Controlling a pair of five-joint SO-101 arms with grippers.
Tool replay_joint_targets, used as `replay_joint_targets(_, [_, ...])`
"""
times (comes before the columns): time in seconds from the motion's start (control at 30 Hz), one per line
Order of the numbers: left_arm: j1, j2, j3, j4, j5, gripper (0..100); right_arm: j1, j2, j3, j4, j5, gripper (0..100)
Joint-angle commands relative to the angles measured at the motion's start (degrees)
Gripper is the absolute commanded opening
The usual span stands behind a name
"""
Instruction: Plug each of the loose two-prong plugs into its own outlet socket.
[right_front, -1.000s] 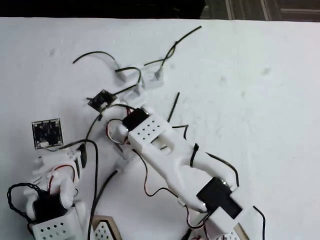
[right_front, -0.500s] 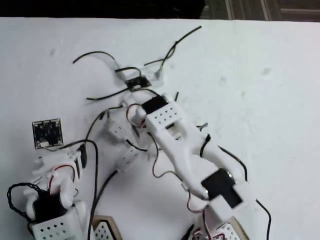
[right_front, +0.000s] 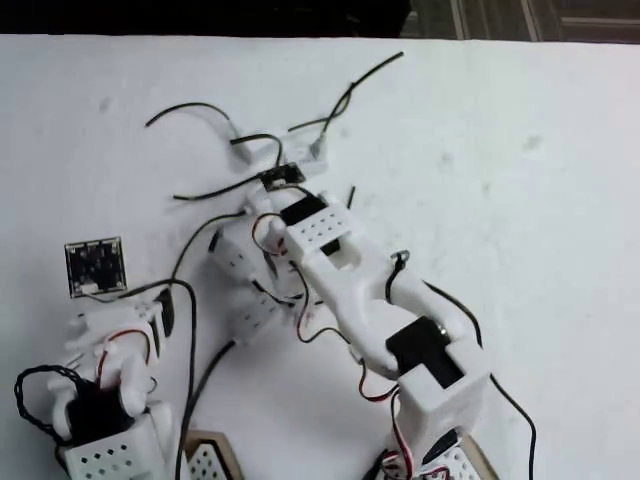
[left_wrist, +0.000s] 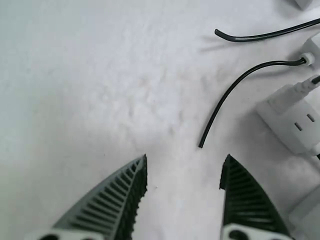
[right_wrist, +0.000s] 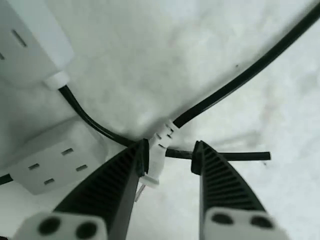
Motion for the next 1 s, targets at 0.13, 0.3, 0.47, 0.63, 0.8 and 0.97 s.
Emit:
replay_joint_targets(0.13, [-0.4, -0.48, -0.26, -1.23, -0.44, 24, -1.89, 4.79, -1.76, 1.1, -2.46, 14.8])
replay_joint_targets(0.3, [-0.4, -0.48, -0.26, -1.23, -0.53, 24, -3.82, 5.76, -1.85, 1.19, -2.55, 14.8])
replay_joint_targets(0.47, [-0.4, -0.48, -0.26, -1.23, -0.53, 24, -5.85, 5.76, -3.08, 4.44, -2.99, 14.8])
replay_joint_targets(0.63, [-0.4, -0.48, -0.18, -1.23, -0.53, 24, -5.67, 6.11, -6.51, 8.84, -2.73, 12.7])
replay_joint_targets(0.8, [-0.4, -0.48, -0.18, -1.23, -0.53, 24, -5.76, 4.53, -6.86, 10.15, -2.37, 3.3])
replay_joint_targets(0.97, [-0.4, -0.48, -0.18, -1.23, -0.53, 24, -5.76, -2.95, -6.95, 13.58, -0.44, 1.7])
